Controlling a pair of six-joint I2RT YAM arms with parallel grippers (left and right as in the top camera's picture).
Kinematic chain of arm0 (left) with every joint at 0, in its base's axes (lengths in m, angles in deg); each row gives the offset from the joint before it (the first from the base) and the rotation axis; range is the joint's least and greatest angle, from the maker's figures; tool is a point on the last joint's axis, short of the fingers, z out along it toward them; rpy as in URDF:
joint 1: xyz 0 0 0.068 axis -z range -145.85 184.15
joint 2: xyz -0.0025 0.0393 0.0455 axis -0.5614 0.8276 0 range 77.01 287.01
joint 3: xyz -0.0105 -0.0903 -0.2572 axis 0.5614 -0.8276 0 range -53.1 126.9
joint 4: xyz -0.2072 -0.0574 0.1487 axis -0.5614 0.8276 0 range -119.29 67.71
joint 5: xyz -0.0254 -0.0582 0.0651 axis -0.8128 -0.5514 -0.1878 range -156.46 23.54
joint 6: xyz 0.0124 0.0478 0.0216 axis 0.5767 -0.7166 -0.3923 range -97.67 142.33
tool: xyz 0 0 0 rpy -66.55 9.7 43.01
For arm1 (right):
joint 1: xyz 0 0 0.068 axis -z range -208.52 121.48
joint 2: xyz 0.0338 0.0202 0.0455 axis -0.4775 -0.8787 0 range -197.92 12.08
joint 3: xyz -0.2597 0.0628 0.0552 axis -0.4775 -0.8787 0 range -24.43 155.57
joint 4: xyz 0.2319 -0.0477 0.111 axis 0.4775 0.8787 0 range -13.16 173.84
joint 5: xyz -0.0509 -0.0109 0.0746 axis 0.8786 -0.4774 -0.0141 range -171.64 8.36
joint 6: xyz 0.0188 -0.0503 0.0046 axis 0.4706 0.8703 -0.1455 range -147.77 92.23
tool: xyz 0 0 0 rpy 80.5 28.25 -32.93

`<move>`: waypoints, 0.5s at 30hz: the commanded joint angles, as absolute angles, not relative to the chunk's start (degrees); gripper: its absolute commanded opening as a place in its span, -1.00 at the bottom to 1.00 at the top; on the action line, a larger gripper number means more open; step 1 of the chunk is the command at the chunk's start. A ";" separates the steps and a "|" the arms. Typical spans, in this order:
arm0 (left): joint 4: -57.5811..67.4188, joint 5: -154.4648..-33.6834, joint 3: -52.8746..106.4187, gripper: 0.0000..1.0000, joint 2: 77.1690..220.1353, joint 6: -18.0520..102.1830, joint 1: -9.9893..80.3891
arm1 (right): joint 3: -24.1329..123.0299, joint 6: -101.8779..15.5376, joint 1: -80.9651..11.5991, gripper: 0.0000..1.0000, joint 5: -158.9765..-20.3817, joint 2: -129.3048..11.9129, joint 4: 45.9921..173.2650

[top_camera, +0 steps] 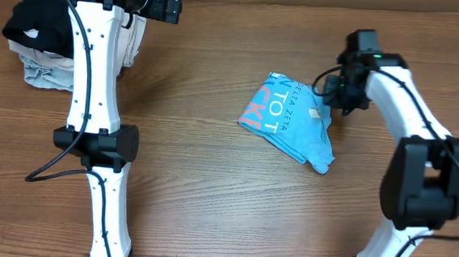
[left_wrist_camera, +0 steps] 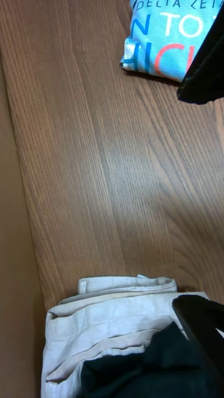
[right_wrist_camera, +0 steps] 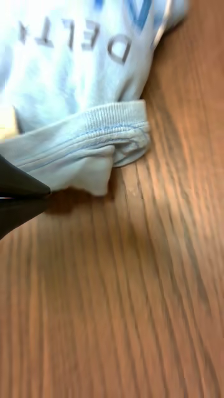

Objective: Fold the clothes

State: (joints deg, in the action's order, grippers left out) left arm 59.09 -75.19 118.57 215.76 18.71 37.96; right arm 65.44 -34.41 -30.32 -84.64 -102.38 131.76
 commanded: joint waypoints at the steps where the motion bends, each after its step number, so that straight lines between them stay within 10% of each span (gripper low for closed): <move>1: 59.18 -75.04 118.29 1.00 215.63 17.60 38.29 | 65.26 -34.73 -26.56 -0.92 -92.92 -99.05 132.31; 6: 59.51 -75.74 118.27 1.00 215.63 17.62 38.29 | 64.48 -32.15 -25.56 -0.92 -95.29 -99.49 133.75; 10: 59.62 -75.98 118.27 1.00 215.63 17.62 38.29 | 64.43 -30.51 -27.28 -0.16 -98.70 -99.49 134.60; 15: 59.68 -76.00 118.27 1.00 215.63 17.62 38.31 | 64.39 -30.30 -31.90 0.01 -92.49 -99.86 133.53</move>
